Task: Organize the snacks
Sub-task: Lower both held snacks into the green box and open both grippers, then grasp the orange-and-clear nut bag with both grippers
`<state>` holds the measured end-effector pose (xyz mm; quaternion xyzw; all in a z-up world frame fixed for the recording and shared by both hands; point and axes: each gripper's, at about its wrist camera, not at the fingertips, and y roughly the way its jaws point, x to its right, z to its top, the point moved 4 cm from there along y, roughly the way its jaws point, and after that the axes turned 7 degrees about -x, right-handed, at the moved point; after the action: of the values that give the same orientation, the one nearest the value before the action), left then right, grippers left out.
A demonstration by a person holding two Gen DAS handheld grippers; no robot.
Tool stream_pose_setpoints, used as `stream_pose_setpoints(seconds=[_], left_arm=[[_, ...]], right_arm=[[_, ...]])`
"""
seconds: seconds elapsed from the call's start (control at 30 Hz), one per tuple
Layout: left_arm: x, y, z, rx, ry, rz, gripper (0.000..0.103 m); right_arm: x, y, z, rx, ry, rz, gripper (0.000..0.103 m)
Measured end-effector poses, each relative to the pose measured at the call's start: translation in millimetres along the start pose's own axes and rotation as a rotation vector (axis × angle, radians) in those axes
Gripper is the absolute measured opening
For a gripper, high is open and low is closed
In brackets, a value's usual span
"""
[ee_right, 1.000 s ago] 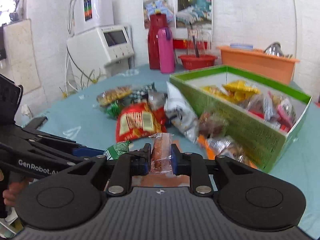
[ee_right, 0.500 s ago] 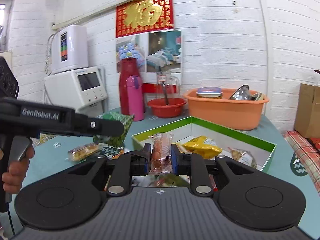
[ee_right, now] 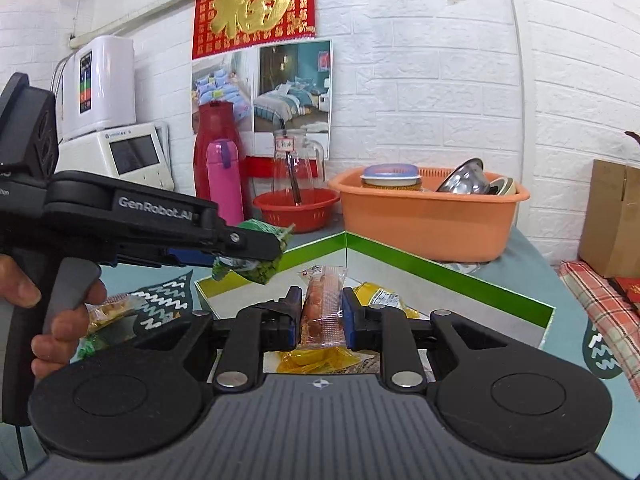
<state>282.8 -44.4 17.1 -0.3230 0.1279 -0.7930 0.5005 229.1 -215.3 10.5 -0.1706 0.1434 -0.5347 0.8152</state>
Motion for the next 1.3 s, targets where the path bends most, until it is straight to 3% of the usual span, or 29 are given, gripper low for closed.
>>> stream_pose_setpoints(seconds=[0.07,0.1,0.17,0.2,0.53,0.8,0.97,1.1,1.3], left_arm=[[-2.4,6.8,-2.3,-0.02,0.007,0.004,0.093],[-3.6,8.6,-3.5,-0.022,0.007,0.009,0.103],[-5.8,6.3,-6.6,-0.018,-0.007,0.01,0.103],[-5.6,3.3,-7.8,-0.017,-0.017,0.006,0.103],[19.8,-55.2,-13.2,0.029,0.019,-0.02,0.103],[24.0,-107.8,-53.3,0.064,0.015,0.002,0.103],[21.0,-118.5,-95.3,0.012,0.02,0.028,0.103],[14.6,-118.5,-124.5,-0.056,-0.025,-0.002,0.103],[9.2,-124.8,-133.9,-0.07,-0.046,-0.002,0.103]], right_arm=[[-1.4,9.0,-2.4,-0.014,-0.009,0.003,0.037],[-2.2,13.4,-3.9,-0.018,-0.016,0.005,0.044],[-3.5,18.9,-7.2,-0.039,-0.034,-0.003,0.077],[-3.5,18.0,-8.9,-0.034,-0.035,-0.019,0.103],[0.5,-34.9,-2.6,0.076,0.018,-0.06,0.103],[-8.8,-86.7,-16.2,0.11,0.015,-0.049,0.103],[-18.1,-97.4,-37.8,0.068,0.013,-0.034,0.103],[-27.0,-90.4,-63.7,-0.023,-0.004,-0.007,0.103],[-35.9,-56.0,-82.9,-0.143,-0.08,-0.051,0.103]])
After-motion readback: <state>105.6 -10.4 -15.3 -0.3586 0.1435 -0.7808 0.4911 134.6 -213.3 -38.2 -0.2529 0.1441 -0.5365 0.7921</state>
